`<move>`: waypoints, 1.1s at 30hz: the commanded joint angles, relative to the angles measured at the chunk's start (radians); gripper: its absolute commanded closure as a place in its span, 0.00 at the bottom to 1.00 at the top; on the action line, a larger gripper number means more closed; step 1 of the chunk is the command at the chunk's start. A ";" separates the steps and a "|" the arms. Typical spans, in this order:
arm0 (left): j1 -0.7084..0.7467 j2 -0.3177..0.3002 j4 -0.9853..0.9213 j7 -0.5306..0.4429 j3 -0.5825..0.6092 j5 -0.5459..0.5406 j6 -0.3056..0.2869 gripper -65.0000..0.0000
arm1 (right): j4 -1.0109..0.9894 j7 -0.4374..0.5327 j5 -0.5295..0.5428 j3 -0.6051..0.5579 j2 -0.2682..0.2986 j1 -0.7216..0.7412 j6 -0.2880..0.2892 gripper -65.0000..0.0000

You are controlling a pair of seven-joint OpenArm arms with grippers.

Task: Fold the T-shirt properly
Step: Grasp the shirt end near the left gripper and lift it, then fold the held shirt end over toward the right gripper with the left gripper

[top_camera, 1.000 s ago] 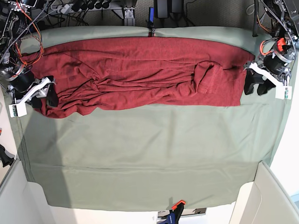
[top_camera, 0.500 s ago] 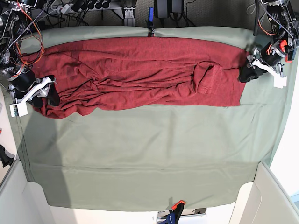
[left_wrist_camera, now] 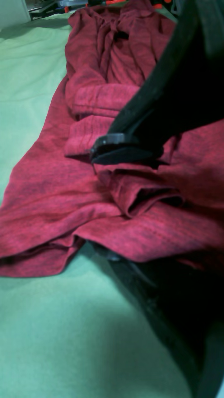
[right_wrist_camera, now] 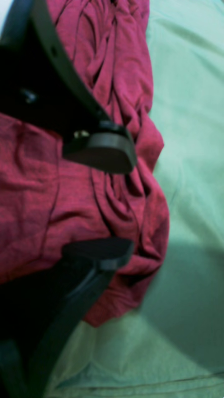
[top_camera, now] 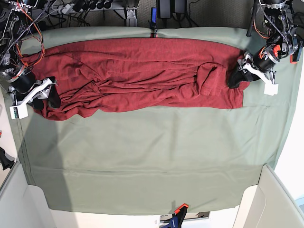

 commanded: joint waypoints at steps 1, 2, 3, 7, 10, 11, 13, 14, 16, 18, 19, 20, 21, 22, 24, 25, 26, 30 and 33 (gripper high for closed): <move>0.003 -0.008 0.003 0.053 0.008 0.045 0.002 0.45 | 0.019 0.017 0.019 0.005 0.011 0.011 0.000 0.44; 0.003 -0.008 0.003 0.051 0.008 0.053 0.002 0.45 | 0.019 0.017 0.019 0.005 0.011 0.011 0.000 0.44; 0.004 -0.008 0.003 0.042 0.008 0.063 0.001 0.47 | 0.019 0.017 0.019 0.005 0.011 0.011 0.000 0.44; 0.004 -0.008 0.003 0.000 0.008 0.102 -0.027 0.97 | 0.019 0.018 0.019 0.005 0.011 0.011 0.000 0.44; 0.004 -0.008 0.003 0.001 0.008 0.100 -0.027 1.00 | 0.019 0.018 0.019 0.005 0.011 0.011 0.000 0.44; 0.003 -0.008 0.004 0.001 0.008 0.093 -0.027 1.00 | 0.019 0.018 0.019 0.005 0.011 0.011 0.000 0.44; 0.004 -0.008 0.008 0.002 -0.010 0.057 -0.027 1.00 | 0.019 0.018 0.019 0.005 0.011 0.011 0.000 0.44; 0.004 -0.008 0.014 0.007 -0.029 0.035 -0.027 1.00 | 0.019 0.018 0.019 0.005 0.011 0.011 0.000 0.44; 0.004 -0.008 0.042 0.030 -0.082 0.007 -0.027 1.00 | 0.019 0.017 0.019 0.005 0.011 0.010 0.000 0.44; 0.013 -0.008 0.089 0.075 -0.122 -0.043 -0.027 1.00 | 0.019 0.017 0.019 0.005 0.011 0.010 0.000 0.44; 0.029 -0.008 0.127 0.092 -0.127 -0.076 -0.027 1.00 | 0.019 0.017 0.019 0.005 0.011 0.011 0.000 0.44; 0.051 -0.008 0.177 0.095 -0.124 -0.098 -0.027 1.00 | 0.019 0.018 0.019 0.005 0.011 0.011 0.000 0.44; 0.074 -0.008 0.233 0.095 -0.113 -0.109 -0.027 1.00 | 0.019 0.018 0.019 0.005 0.011 0.011 0.000 0.44; 0.094 -0.007 0.292 0.094 -0.096 -0.111 -0.027 1.00 | 0.019 0.018 0.019 0.005 0.011 0.011 0.000 0.44; 0.120 0.005 0.409 0.090 -0.053 -0.108 -0.027 1.00 | 0.019 0.018 0.019 0.005 0.011 0.011 0.000 0.44; 0.126 0.020 0.462 0.086 -0.030 -0.105 -0.027 1.00 | 0.019 0.018 0.019 0.005 0.011 0.011 0.000 0.44; 0.129 0.037 0.510 0.081 -0.008 -0.100 -0.027 1.00 | 0.019 0.018 0.019 0.005 0.011 0.011 0.000 0.44; 0.128 0.110 0.645 0.058 0.096 -0.033 -0.027 1.00 | 0.019 0.016 0.019 0.005 0.011 0.010 0.000 0.44; 0.125 0.161 0.662 0.004 0.190 0.065 -0.027 1.00 | 0.019 0.016 0.019 0.005 0.011 0.010 0.000 0.44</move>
